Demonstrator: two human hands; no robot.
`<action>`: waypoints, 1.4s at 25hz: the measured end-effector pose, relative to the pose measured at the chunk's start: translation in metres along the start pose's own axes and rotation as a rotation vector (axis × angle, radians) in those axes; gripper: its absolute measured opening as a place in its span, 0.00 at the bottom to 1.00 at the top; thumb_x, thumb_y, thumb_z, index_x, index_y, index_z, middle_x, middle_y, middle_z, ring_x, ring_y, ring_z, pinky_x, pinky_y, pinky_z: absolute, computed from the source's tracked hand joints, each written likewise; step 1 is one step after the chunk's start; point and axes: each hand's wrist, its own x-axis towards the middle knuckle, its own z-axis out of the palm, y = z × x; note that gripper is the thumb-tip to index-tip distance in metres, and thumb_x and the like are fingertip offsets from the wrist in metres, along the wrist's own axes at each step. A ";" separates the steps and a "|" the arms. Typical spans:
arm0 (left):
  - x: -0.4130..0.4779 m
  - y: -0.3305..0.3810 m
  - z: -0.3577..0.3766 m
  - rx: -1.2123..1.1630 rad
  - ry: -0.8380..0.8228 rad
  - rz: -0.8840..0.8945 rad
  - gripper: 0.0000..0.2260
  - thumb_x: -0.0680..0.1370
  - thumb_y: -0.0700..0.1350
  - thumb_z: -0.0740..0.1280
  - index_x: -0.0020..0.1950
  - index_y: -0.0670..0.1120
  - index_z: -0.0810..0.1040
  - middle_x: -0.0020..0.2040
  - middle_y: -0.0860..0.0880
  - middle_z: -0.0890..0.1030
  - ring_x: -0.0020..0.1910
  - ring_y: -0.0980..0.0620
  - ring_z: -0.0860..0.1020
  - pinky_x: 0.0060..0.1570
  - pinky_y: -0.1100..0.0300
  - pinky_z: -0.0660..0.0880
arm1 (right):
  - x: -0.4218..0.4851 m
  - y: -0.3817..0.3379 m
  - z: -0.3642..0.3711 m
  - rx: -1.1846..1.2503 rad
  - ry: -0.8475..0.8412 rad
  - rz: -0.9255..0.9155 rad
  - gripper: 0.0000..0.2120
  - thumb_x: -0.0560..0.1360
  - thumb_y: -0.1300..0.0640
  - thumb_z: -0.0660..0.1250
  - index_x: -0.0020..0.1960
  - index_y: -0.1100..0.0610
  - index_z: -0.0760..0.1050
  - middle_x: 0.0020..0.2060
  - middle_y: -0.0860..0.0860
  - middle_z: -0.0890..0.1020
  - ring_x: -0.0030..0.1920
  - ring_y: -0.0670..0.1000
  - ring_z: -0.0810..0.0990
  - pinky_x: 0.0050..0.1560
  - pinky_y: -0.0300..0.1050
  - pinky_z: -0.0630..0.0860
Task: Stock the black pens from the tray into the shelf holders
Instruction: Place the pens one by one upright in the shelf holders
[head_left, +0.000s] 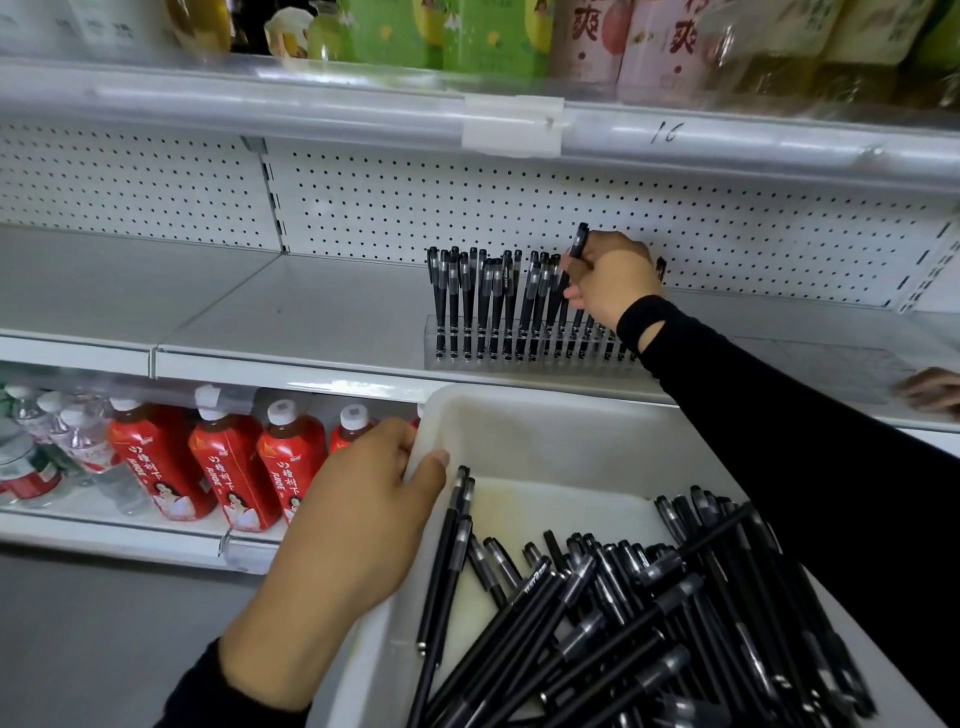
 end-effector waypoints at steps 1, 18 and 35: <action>0.000 0.000 0.000 -0.001 -0.001 0.002 0.08 0.80 0.53 0.63 0.45 0.51 0.77 0.30 0.50 0.79 0.30 0.55 0.76 0.32 0.57 0.68 | -0.001 0.002 0.000 0.002 0.005 -0.001 0.09 0.81 0.57 0.64 0.56 0.61 0.79 0.50 0.59 0.85 0.43 0.58 0.86 0.49 0.57 0.83; 0.001 0.000 0.000 -0.011 -0.009 -0.011 0.07 0.80 0.53 0.63 0.46 0.52 0.77 0.35 0.49 0.83 0.35 0.53 0.80 0.39 0.52 0.76 | 0.004 0.013 0.021 -0.487 -0.238 0.044 0.16 0.80 0.49 0.66 0.48 0.63 0.81 0.44 0.57 0.84 0.44 0.56 0.83 0.45 0.43 0.77; -0.003 0.003 0.000 0.027 0.008 0.010 0.06 0.80 0.51 0.64 0.46 0.51 0.77 0.32 0.51 0.80 0.34 0.54 0.77 0.32 0.56 0.67 | -0.187 -0.057 0.007 -0.264 -1.179 -0.536 0.12 0.77 0.47 0.70 0.59 0.47 0.80 0.41 0.47 0.85 0.39 0.49 0.84 0.48 0.43 0.80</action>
